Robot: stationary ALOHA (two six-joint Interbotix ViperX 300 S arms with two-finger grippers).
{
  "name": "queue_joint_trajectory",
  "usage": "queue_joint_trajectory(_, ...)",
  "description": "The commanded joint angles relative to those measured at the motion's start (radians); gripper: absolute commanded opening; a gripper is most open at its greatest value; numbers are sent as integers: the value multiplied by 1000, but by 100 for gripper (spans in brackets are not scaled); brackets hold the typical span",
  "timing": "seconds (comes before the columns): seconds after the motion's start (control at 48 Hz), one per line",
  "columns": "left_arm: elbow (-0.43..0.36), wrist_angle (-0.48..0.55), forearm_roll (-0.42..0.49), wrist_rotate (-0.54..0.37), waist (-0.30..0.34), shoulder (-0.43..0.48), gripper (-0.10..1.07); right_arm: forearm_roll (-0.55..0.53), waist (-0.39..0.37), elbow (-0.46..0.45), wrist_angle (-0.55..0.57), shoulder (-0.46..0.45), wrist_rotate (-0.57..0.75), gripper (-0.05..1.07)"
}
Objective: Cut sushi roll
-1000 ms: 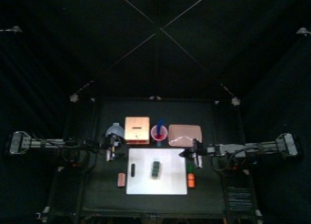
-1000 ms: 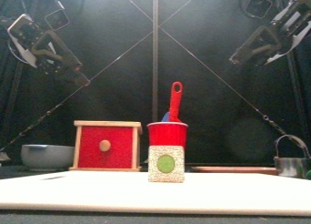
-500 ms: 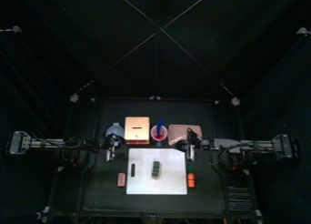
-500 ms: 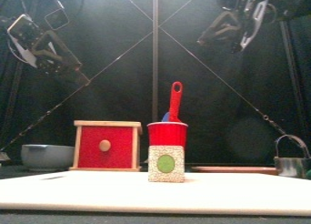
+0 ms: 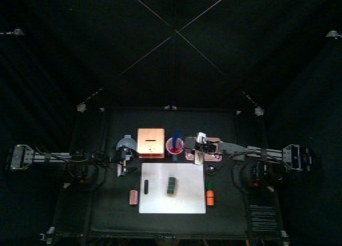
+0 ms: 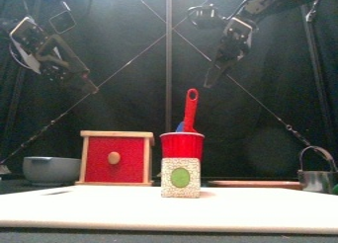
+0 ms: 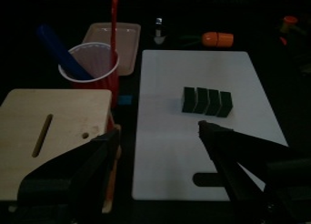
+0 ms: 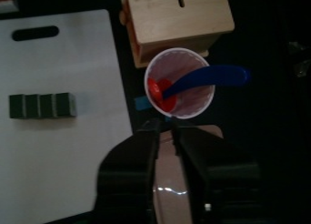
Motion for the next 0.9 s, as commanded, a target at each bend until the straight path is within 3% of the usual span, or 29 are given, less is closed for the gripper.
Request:
queue_joint_trajectory(0.0,-28,-2,8,0,6,3,100,-5,-6,-29,-26,8,-2,105)
queue_joint_trajectory(0.312,-26,0,14,-2,9,2,100,-9,-12,-75,-80,98,-5,93)
queue_joint_trajectory(0.583,-12,3,40,11,11,2,100,-2,-9,-104,-60,153,-31,67)
queue_joint_trajectory(0.875,-5,3,31,37,11,2,100,-2,-6,-130,-41,149,-34,43)
